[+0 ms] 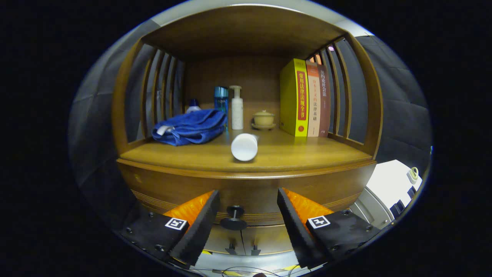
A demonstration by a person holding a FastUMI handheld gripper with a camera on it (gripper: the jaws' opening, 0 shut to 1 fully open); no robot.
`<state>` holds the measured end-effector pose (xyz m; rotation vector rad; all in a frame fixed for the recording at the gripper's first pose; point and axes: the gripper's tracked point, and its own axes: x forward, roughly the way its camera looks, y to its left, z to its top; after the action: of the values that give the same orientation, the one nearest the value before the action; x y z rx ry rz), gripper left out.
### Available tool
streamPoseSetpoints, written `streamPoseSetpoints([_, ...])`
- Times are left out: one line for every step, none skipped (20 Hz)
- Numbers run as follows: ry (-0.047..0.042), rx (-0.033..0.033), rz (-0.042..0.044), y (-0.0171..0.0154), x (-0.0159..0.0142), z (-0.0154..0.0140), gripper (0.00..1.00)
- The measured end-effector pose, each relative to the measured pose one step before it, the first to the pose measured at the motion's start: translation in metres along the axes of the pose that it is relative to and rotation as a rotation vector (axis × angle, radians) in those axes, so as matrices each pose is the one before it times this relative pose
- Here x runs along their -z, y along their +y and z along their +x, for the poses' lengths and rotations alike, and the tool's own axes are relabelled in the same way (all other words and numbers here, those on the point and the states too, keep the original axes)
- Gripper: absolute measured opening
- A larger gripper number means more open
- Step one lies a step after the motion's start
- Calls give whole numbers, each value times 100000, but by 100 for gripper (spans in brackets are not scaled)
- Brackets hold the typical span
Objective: Pull open the drawer, take out the items inside it, and place them on the countertop above the cabinet.
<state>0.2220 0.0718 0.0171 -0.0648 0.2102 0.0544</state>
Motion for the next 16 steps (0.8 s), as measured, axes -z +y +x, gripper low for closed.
streamPoseSetpoints([-1628,554,-1279,-250,-861,-1377,99])
streamPoseSetpoints([-1808,377,-434,32,-999,-1369,99])
streamPoseSetpoints([-1740,177,354,-92,-1030,-1430,99])
streamPoseSetpoints([-2156,328,802,-224,-1135,-1362,99])
streamPoseSetpoints([-1448,246,869,-233,-1065,-1232,99])
streamPoseSetpoints([-1695,733,732,-360,-888,-1359,99])
streamPoseSetpoints([-1310,482,363,-356,-980,-1183,98])
streamPoseSetpoints([-1528,534,724,-158,-1046,-1021,98])
streamPoseSetpoints([-1404,527,342,-306,-1004,-1016,98])
streamPoseSetpoints([-1082,940,455,-349,-969,-843,98])
streamPoseSetpoints([-1005,398,-827,-334,-885,-781,98])
streamPoseSetpoints([-717,1313,-1404,-434,-760,-665,98])
streamPoseSetpoints([-1099,768,-1023,-408,-722,-577,98])
streamPoseSetpoints([-1130,297,-591,-8,-518,-415,98])
streamPoseSetpoints([-250,540,-392,-160,-226,-296,98])
streamPoseSetpoints([-523,4,150,-21,-290,-246,98])
